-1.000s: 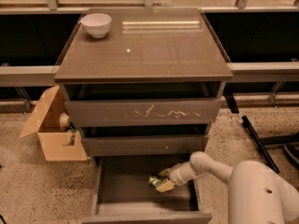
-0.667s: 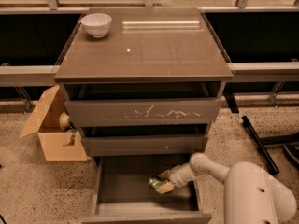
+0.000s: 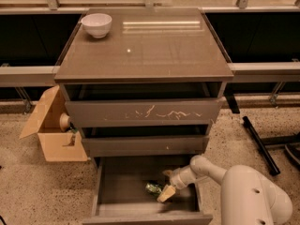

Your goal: Place green can into bottom drawer

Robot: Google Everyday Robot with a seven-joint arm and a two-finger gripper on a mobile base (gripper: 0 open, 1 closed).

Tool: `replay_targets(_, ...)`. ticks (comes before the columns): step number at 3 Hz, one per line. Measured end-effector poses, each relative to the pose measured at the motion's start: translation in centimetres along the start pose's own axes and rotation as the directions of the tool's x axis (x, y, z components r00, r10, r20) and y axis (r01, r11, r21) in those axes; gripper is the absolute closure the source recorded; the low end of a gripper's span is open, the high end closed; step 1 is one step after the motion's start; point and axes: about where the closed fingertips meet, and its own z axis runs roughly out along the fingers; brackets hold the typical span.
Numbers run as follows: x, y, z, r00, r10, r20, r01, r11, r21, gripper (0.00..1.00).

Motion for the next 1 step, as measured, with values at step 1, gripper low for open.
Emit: replay_targets(1,0.0,0.0,0.0,1.0,0.0,0.0,0.0,1.0,0.0,0.0)
